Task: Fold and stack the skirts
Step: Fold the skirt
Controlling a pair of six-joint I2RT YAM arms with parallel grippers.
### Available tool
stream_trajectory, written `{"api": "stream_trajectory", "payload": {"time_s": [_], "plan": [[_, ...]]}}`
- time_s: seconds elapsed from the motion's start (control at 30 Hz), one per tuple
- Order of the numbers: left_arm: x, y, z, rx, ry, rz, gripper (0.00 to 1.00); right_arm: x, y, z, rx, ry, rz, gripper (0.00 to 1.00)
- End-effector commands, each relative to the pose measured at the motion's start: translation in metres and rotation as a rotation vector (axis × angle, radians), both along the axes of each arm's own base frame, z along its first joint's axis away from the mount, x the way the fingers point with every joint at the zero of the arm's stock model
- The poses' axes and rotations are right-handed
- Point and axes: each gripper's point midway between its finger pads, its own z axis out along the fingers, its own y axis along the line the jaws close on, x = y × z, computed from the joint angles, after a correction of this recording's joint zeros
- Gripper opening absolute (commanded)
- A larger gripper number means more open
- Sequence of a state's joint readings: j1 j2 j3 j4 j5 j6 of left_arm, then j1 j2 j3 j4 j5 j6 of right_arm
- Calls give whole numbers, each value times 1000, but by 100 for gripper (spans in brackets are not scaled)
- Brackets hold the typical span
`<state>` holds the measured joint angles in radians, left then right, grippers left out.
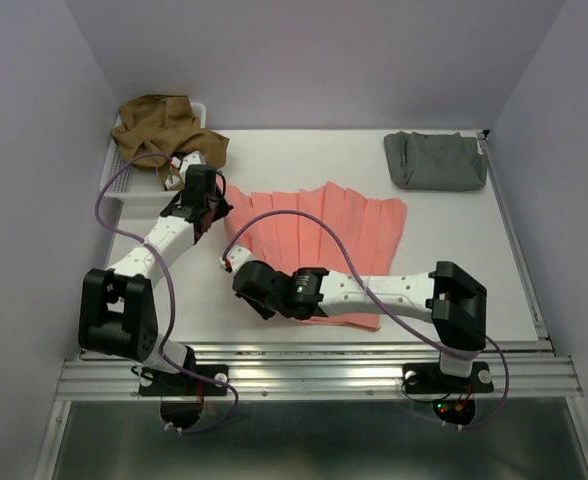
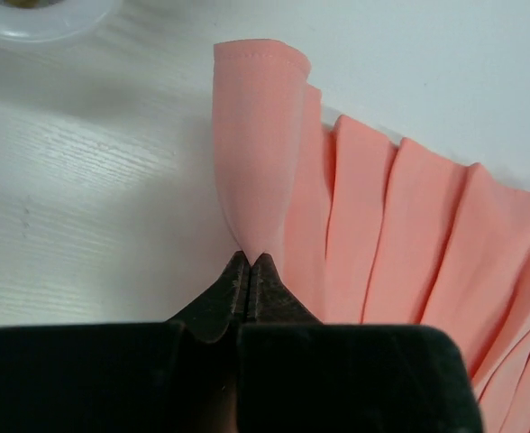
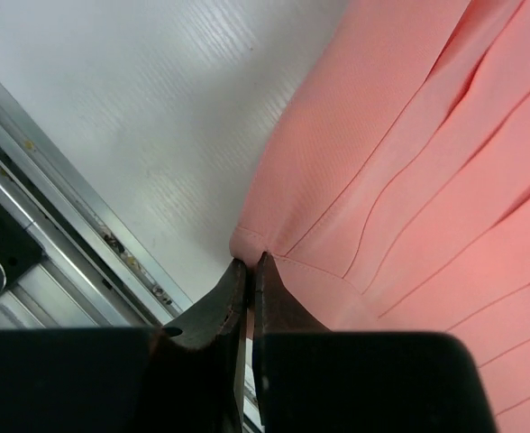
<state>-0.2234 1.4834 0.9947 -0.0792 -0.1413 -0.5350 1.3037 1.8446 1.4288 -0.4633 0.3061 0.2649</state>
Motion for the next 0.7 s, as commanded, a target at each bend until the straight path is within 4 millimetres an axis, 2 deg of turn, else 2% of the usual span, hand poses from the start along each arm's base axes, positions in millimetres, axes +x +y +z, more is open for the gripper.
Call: {"api": "stream_trajectory", "payload": {"time_s": [0.0, 0.1, 0.13, 0.2, 0.23, 0.27, 0.3, 0.37, 0.4, 0.43, 0.5, 0.53, 0.67], "plan": [[7, 9, 44, 8, -121, 46, 0, -12, 10, 33, 118, 9, 42, 1], [13, -4, 55, -27, -155, 8, 0, -13, 8, 41, 142, 13, 38, 1], [18, -7, 66, -28, -177, 5, 0, -14, 8, 46, 160, 14, 30, 1], [20, -11, 72, -9, -176, 8, 0, -12, 2, 63, 207, -5, 7, 1], [23, -20, 87, -11, -207, -5, 0, -11, -3, 64, 220, -10, -15, 1], [24, -25, 95, -15, -224, -11, 0, -7, -10, 77, 257, -18, -38, 1], [27, -34, 111, -21, -258, -24, 0, -8, -14, 76, 266, -12, -50, 1], [28, -46, 127, -24, -292, -47, 0, -9, -23, 89, 306, -18, -63, 1], [31, -53, 143, -26, -327, -54, 0, -7, -27, 90, 316, -16, -77, 1], [29, -68, 149, -28, -338, -86, 0, -7, -32, 86, 309, -13, -85, 1], [31, -85, 157, -17, -360, -105, 0, -7, -40, 84, 310, -14, -106, 1], [33, -94, 170, -14, -386, -118, 0, -4, -45, 89, 330, -12, -132, 1], [40, -141, 170, -12, -385, -204, 0, -6, -66, 81, 341, -1, -201, 1]]}}
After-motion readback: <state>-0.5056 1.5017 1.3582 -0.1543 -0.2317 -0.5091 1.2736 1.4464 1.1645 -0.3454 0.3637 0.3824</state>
